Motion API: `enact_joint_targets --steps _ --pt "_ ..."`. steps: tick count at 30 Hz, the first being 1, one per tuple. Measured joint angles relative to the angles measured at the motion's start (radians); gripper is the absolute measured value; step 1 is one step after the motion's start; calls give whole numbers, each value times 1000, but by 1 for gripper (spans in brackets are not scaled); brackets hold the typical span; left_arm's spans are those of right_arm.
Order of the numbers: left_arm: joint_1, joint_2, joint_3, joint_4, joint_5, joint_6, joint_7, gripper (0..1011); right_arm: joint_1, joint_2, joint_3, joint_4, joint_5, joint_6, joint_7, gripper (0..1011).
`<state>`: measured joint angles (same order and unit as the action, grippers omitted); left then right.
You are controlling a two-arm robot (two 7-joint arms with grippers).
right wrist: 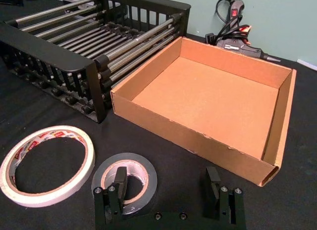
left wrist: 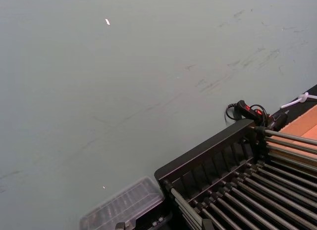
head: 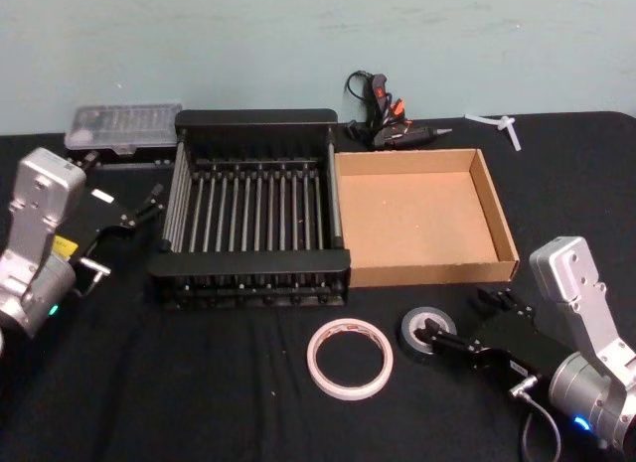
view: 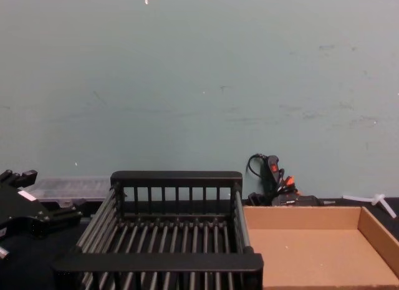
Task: Pick up the white tape and place it into the black box , Pick up the silver tape and place it into the brown box.
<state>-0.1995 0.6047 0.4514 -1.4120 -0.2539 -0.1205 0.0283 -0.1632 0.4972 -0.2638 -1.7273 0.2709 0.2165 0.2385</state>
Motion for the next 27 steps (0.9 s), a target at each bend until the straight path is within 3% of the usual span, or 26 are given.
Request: enact_joint_targets --steps 16,27 --pt "0 0 0 0 0 0 0 1001 5 -40 21 18 -33 15 16 1002" --pt "0 0 0 0 0 0 0 1001 5 -37 19 18 -32 15 15 1002"
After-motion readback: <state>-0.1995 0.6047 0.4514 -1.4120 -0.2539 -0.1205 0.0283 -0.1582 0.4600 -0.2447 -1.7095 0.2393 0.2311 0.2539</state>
